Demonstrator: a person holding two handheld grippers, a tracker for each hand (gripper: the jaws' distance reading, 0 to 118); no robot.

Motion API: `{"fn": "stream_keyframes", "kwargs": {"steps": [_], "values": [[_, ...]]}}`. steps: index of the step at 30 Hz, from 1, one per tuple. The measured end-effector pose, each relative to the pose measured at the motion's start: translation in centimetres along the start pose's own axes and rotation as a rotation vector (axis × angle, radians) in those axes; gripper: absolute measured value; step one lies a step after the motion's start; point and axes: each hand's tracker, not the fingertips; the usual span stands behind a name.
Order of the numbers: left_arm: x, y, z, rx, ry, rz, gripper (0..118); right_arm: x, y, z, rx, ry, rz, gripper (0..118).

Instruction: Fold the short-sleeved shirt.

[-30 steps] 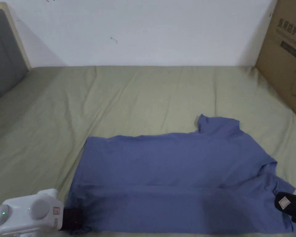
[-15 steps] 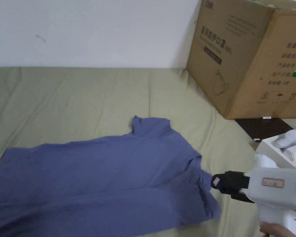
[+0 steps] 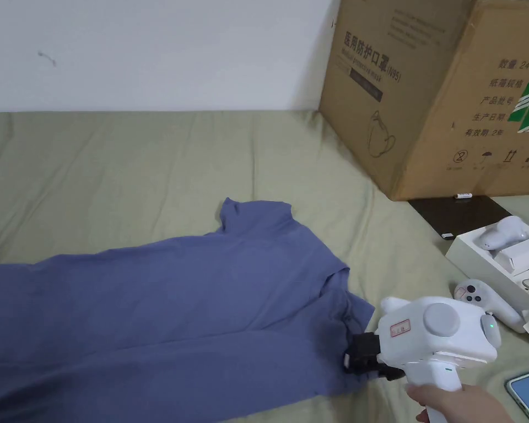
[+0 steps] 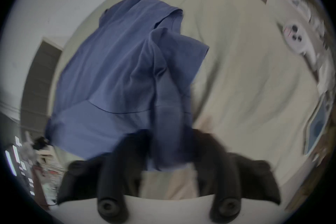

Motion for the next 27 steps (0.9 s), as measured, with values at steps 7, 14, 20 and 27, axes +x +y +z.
{"fn": "stream_keyframes", "kwargs": {"steps": [7,14,20,27], "values": [[0.5,0.4,1.0,0.0,-0.032,0.009,1,-0.2,-0.8,2.1,0.04,0.04,0.065,10],[-0.2,0.5,3.9,0.021,-0.076,-0.009,1,0.3,-2.7,8.0,0.079,0.087,0.087,9],[-1.2,-3.8,6.5,-0.026,-0.076,-0.082,1,2.7,-8.4,11.6,0.019,0.183,-0.012,9],[-3.0,-8.3,1.9,-0.113,-0.115,-0.057,15,3.1,-12.4,6.7,-0.056,0.124,-0.034,10]]}}
